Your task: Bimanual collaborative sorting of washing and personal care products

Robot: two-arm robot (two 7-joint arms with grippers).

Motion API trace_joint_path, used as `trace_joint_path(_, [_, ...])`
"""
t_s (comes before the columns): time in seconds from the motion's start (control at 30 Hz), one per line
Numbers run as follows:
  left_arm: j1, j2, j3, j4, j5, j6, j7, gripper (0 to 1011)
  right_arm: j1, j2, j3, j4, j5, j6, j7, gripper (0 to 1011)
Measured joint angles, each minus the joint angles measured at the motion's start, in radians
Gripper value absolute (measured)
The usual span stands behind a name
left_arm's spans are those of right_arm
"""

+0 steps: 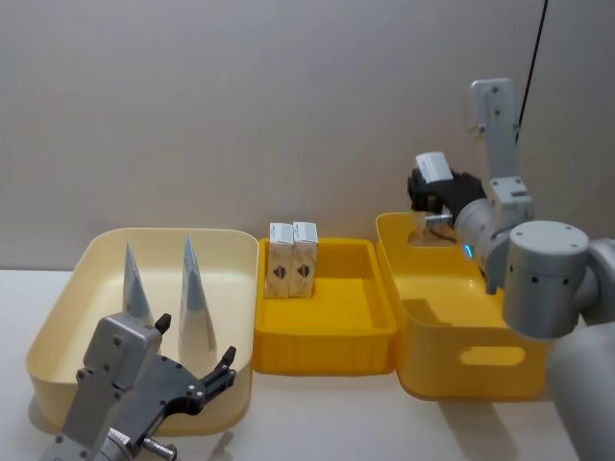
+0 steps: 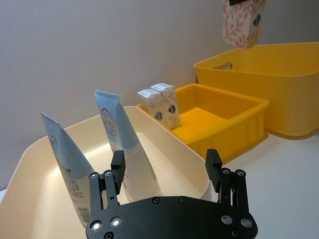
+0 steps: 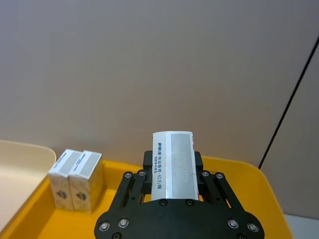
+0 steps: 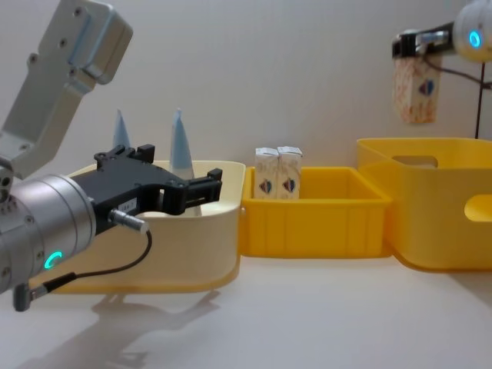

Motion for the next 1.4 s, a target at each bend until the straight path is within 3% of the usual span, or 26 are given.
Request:
trace_joint_path(0.33, [0.000,0.000,0.000,0.000,0.000,0.000,0.000,1003,0.029,-0.022,-0.021,0.082,-0.006,0.052,0.028,429])
trace_joint_path(0.6, [0.000,0.000,0.000,0.000,0.000,0.000,0.000,1003,0.042,-0.033,-0.031,0.119,-0.011,0.069,0.038,637])
trace_joint_path(0.8, [0.000,0.000,0.000,0.000,0.000,0.000,0.000,1003,0.048,-0.038,-0.035,0.137,-0.014,0.077,0.042,867])
trace_joint_path(1.0, [0.000,0.000,0.000,0.000,0.000,0.000,0.000,1003,0.051,-0.041,-0.038,0.147,-0.015,0.081,0.045,990])
trace_joint_path(1.4, [0.000,0.000,0.000,0.000,0.000,0.000,0.000,1003,0.054,-0.043,-0.040,0.157,-0.017,0.085,0.047,1001])
